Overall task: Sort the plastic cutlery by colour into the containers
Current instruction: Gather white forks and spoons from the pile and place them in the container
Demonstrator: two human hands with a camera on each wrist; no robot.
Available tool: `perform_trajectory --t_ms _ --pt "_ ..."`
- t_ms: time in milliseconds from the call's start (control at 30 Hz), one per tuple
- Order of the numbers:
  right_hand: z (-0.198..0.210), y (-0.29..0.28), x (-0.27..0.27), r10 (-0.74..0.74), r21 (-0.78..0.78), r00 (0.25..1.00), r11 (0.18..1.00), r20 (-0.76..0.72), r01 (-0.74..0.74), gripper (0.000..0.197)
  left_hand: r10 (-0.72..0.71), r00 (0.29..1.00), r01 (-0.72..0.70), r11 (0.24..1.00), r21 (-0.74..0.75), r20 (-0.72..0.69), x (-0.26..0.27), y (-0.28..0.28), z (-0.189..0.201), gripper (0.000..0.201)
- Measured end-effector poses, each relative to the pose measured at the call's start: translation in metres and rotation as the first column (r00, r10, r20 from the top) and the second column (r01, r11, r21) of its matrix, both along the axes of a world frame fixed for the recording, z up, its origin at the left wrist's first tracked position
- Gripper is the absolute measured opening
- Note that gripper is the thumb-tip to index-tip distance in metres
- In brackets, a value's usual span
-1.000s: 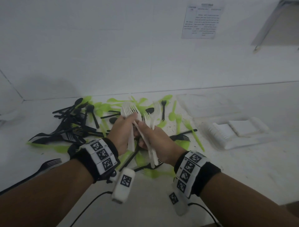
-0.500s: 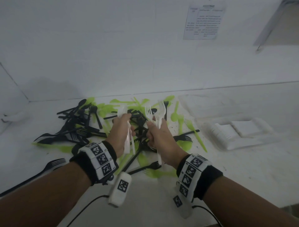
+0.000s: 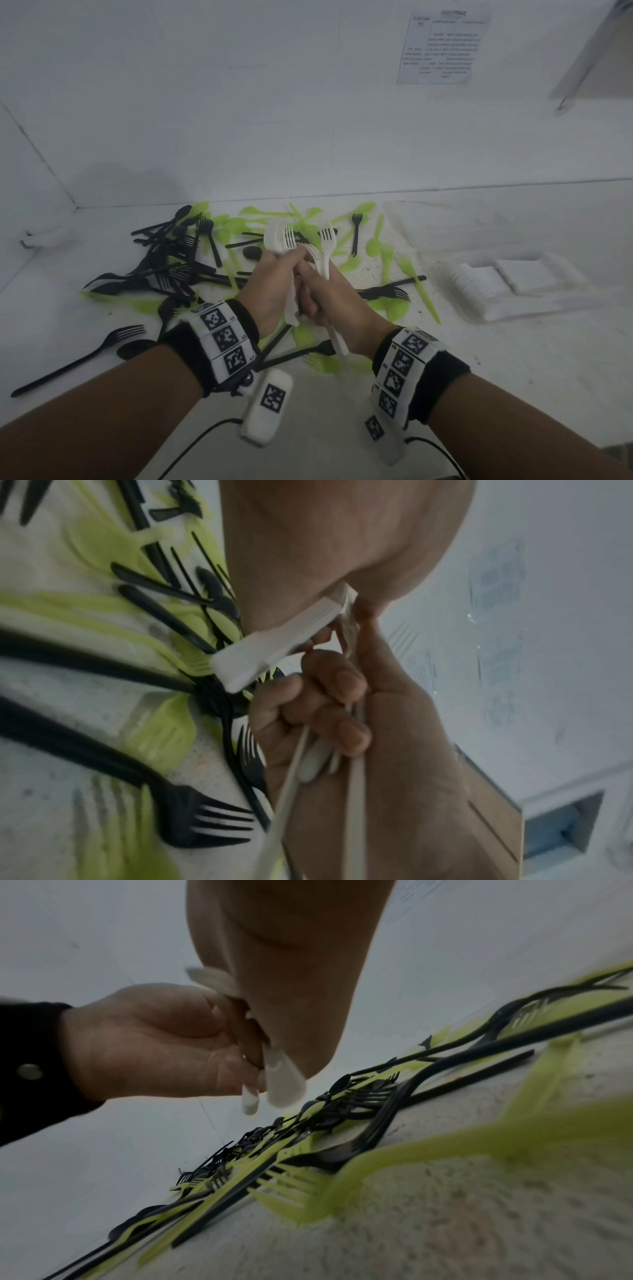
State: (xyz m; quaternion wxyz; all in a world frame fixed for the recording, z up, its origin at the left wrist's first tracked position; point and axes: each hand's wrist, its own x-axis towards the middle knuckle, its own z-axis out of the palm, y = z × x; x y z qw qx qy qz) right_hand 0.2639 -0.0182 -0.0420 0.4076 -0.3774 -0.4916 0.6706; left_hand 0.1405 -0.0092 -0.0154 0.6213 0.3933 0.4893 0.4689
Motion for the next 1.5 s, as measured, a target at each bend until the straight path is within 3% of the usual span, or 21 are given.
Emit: perform_trajectory --t_ms 100,167,233,300,433,500,567,600,700,767,867,933,1000,1233,1333,1500 --pt "0.001 -0.001 0.005 0.051 -0.008 0.998 0.999 0.029 -0.051 0.034 0.097 0.995 -0.096 0.995 -0.035 0.008 -0.001 0.004 -0.003 0.022" --pt "-0.002 0.000 0.012 0.055 -0.060 0.997 0.997 0.045 -0.052 0.033 0.261 0.964 -0.258 0.963 -0.079 0.041 -0.008 0.012 -0.008 0.025" --pt "-0.007 0.004 0.020 -0.046 -0.103 0.995 0.993 0.088 0.055 0.032 0.434 0.897 -0.428 0.900 -0.082 0.083 -0.018 0.023 -0.009 0.017" --pt "-0.011 0.010 0.028 -0.199 -0.124 0.970 0.968 0.142 0.217 0.025 0.507 0.853 -0.495 0.861 -0.114 0.127 -0.028 0.030 -0.008 0.017" --pt "-0.012 0.023 0.039 -0.331 -0.095 0.911 0.927 0.246 0.363 0.019 0.385 0.923 -0.384 0.920 -0.076 0.002 -0.027 0.024 -0.004 0.019" --pt "-0.007 0.026 0.036 -0.326 -0.081 0.927 0.935 0.187 0.345 0.011 0.272 0.956 -0.276 0.961 -0.025 -0.109 -0.015 0.015 -0.005 0.023" --pt "0.002 0.024 0.027 -0.285 -0.063 0.951 0.954 0.121 0.294 0.021 0.194 0.962 -0.197 0.980 0.006 -0.190 0.000 0.006 -0.008 0.027" --pt "0.008 0.021 0.021 -0.251 -0.047 0.964 0.966 0.089 0.256 0.027 0.158 0.970 -0.160 0.987 0.004 -0.183 0.008 0.001 -0.010 0.031" --pt "0.012 0.018 0.004 -0.187 0.004 0.980 0.982 0.062 0.187 0.028 0.064 0.991 -0.064 0.998 0.001 -0.121 0.023 -0.012 -0.010 0.070" --pt "0.010 0.018 -0.003 -0.187 -0.017 0.981 0.982 0.042 0.188 0.025 0.098 0.991 -0.098 0.995 0.004 -0.095 0.021 -0.014 -0.009 0.077" --pt "0.008 0.020 -0.009 -0.054 -0.068 0.992 0.997 -0.113 0.046 0.032 0.123 0.985 -0.126 0.992 -0.020 -0.119 0.012 -0.014 -0.008 0.059" --pt "0.006 0.021 -0.013 0.057 -0.070 0.980 0.995 -0.193 -0.071 0.053 0.090 0.990 -0.095 0.995 -0.035 -0.113 0.008 -0.020 -0.006 0.041" --pt "0.003 0.024 -0.019 0.109 -0.094 0.964 0.986 -0.241 -0.135 0.065 0.063 0.994 -0.067 0.997 -0.046 -0.084 0.005 -0.026 -0.007 0.038" --pt "0.003 0.024 -0.040 0.195 -0.157 0.898 0.949 -0.395 -0.275 0.062 0.024 0.995 -0.025 1.000 -0.002 -0.096 -0.018 -0.029 -0.014 0.045" --pt "0.006 0.022 -0.050 0.228 -0.124 0.906 0.950 -0.355 -0.288 0.055 0.024 0.996 -0.025 1.000 -0.007 -0.088 -0.029 -0.032 -0.011 0.041" --pt "0.006 0.019 -0.069 0.153 -0.168 0.950 0.965 -0.273 -0.204 0.043 0.029 0.982 -0.032 0.999 -0.010 -0.187 -0.054 -0.031 -0.018 0.034"
